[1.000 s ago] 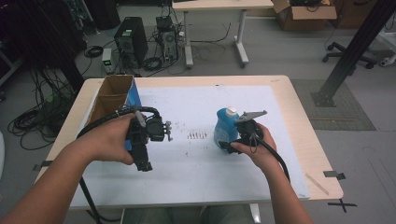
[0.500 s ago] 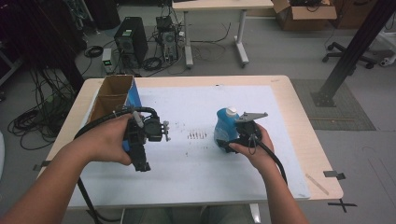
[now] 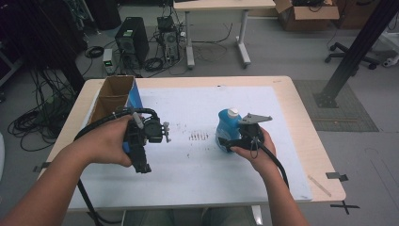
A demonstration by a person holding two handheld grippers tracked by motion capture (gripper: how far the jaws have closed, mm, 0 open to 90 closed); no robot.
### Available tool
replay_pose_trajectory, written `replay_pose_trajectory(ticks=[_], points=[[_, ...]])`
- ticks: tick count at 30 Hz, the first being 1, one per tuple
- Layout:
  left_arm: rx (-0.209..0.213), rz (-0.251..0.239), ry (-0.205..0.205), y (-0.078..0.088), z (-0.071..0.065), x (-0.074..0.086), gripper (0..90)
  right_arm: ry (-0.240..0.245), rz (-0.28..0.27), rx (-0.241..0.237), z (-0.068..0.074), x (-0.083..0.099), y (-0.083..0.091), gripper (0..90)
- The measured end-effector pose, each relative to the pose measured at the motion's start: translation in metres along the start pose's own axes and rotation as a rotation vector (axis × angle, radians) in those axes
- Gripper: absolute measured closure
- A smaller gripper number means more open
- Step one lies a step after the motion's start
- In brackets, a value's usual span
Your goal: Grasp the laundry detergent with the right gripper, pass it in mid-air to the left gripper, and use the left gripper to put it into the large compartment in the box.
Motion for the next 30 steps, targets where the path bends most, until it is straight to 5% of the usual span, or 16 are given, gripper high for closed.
replay_pose_trajectory(ticks=[30], points=[[0.004,-0.002,0.002,-0.002,-0.0009,0.0008,0.4,-0.014,-0.068,0.044,-0.0017,-0.0007,-0.0047,25.7]])
Point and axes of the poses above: each handheld gripper's, and its own axes: y roughly backward along the jaws, x roughly out of its underside, z roughly to its left, the point moved 8 cm from there along -y, roughly forward along the jaws, and after that the axes turned 15 degrees about -y, right-handed, at the moved point
